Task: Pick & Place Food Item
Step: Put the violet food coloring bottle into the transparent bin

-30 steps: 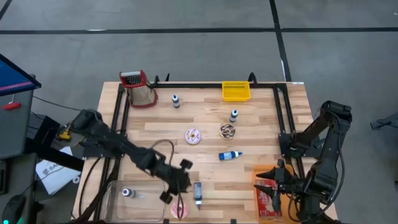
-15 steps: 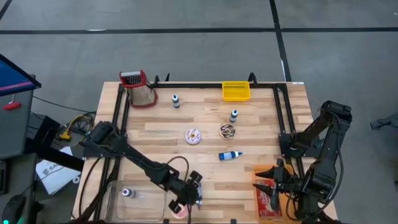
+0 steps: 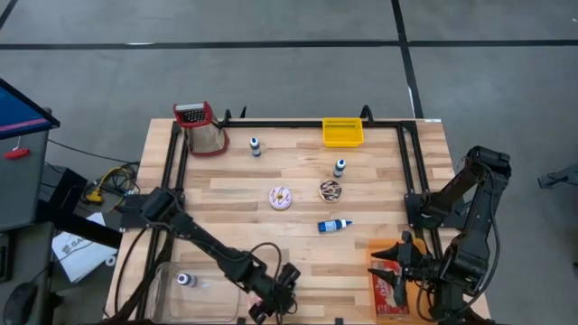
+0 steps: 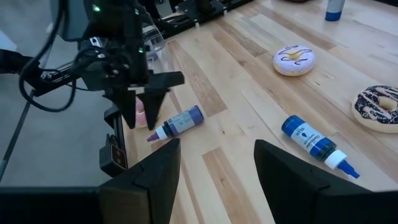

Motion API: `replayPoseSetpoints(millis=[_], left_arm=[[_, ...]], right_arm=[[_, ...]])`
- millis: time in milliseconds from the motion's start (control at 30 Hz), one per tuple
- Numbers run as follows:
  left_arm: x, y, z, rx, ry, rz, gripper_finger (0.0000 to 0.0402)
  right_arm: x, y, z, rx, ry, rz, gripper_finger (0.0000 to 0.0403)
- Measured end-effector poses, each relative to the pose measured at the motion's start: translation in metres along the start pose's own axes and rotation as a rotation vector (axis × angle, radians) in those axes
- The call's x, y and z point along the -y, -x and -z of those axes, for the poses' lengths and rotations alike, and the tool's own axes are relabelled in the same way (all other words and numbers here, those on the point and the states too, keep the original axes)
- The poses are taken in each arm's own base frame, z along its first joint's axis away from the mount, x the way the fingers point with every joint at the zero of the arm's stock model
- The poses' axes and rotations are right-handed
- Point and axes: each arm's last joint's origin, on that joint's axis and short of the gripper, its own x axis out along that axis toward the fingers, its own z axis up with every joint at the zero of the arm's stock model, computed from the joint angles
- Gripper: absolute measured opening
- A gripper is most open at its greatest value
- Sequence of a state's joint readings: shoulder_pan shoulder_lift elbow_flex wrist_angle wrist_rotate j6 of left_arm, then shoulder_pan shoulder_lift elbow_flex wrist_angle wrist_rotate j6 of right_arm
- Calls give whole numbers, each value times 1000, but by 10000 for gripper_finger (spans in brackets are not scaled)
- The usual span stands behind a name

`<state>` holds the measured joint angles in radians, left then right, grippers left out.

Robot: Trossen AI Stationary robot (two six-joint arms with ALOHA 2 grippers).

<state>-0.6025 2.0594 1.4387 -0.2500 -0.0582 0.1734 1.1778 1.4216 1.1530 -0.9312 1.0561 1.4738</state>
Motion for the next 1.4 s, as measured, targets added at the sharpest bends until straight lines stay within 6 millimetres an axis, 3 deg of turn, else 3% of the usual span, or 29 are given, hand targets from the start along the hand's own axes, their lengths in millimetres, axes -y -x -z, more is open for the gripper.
replayPoseSetpoints(millis=[133,267,633,833,967,1400], left_arm=[[-1,-3,-4,38,-63,-12,259],[2,-11,4,-10,-127,4,263],[2,-19,11,-41,-190,23,217],[-2,-40,23,-70,-193,21,201],[-3,-42,25,-90,-200,-18,193],[-28,-32,30,-159,-143,-106,70]], right_arm=[[0,-1,0,1,-2,2,198],[0,-1,0,-2,-9,2,198],[0,-1,0,-8,-12,2,198],[0,0,0,-8,-10,2,198],[0,0,0,-8,-12,2,198],[0,0,0,-9,-14,2,198]])
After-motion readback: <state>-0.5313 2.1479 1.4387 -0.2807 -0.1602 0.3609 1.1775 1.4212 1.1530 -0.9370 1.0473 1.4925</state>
